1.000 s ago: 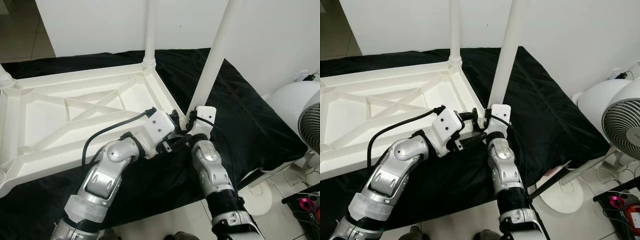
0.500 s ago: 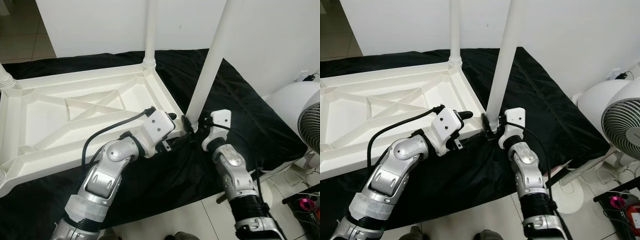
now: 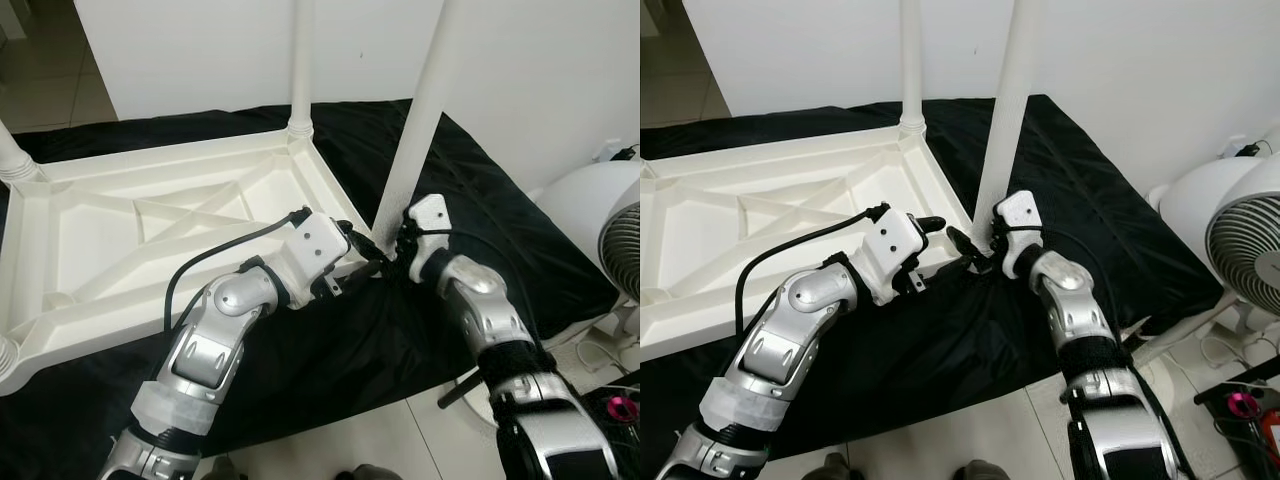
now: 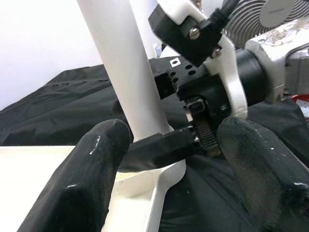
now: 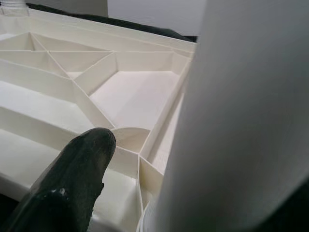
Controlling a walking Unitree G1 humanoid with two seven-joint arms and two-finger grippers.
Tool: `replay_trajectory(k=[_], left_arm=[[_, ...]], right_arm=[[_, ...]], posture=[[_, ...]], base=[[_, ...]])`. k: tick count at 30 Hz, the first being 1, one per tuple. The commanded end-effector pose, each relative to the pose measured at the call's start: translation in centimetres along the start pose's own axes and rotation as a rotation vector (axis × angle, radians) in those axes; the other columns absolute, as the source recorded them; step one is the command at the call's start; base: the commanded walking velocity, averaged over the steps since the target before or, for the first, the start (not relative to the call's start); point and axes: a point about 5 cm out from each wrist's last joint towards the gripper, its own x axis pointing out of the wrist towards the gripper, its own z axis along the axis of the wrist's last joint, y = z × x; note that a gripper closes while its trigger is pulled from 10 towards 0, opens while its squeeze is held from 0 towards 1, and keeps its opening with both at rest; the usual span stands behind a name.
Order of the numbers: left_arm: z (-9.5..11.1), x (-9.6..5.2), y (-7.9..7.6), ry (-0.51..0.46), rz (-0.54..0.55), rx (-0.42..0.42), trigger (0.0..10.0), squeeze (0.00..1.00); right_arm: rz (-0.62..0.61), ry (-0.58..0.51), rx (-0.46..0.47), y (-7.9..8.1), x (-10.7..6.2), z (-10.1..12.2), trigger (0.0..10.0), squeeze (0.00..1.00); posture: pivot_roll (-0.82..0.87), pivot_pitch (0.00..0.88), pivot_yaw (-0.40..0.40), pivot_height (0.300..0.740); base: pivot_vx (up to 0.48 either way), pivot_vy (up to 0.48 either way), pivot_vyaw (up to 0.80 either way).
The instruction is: Building children table
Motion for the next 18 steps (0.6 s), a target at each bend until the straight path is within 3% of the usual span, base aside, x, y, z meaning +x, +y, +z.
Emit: replay_trajectory(k=[1,3,4,5,6,7,9,10,18], left_arm=[[0.03,0.17,0.34,-0.001,0.071,0.005,10.0,0.00],[0.06,0.18,0.33,-0.002,0.072,0.004,10.0,0.00],[0.07,0.18,0.35,-0.002,0.075,0.003,10.0,0.00],[0.07,0.18,0.38,-0.002,0.079,0.001,10.0,0.00],[0.07,0.18,0.38,-0.002,0.079,0.001,10.0,0.00],[0.09,0.19,0.42,-0.003,0.081,0.001,10.0,0.00],[0.09,0.19,0.42,-0.003,0.081,0.001,10.0,0.00],[0.10,0.20,0.44,-0.004,0.084,0.001,10.0,0.00],[0.06,0.28,0.40,-0.005,0.088,-0.002,10.0,0.00]], right_arm=[[0.042,0.026,-0.022,0.40,0.57,-0.30,10.0,0.00],[0.056,0.031,-0.023,0.56,0.89,-0.32,10.0,0.00],[0.078,0.035,-0.016,0.78,1.13,-0.38,6.6,0.00],[0.092,0.035,-0.012,0.93,1.27,-0.41,4.7,0.00],[0.092,0.035,-0.012,0.93,1.27,-0.41,4.7,0.00],[0.106,0.035,-0.010,1.02,1.33,-0.44,1.4,0.00],[0.106,0.035,-0.010,1.02,1.33,-0.44,1.4,0.00],[0.116,0.037,-0.012,1.08,1.27,-0.56,0.0,0.00],[0.114,0.039,0.006,0.44,0.57,-1.19,0.0,0.00]], posture=[[-0.04,0.000,-0.013,0.740],[-0.04,0.000,-0.016,0.740],[-0.04,0.000,-0.019,0.740],[-0.04,0.000,-0.019,0.740],[-0.04,0.000,-0.019,0.740],[-0.03,0.000,-0.023,0.740],[-0.03,0.000,-0.023,0.740],[-0.03,0.000,-0.023,0.740],[-0.04,0.000,-0.023,0.740]], base=[[0.000,0.000,0.00],[0.000,0.000,0.00],[0.000,0.000,0.00],[0.000,0.000,0.00],[0.000,0.000,0.00],[0.000,0.000,0.00],[0.000,0.000,0.00],[0.000,0.000,0.00],[0.000,0.000,0.00]])
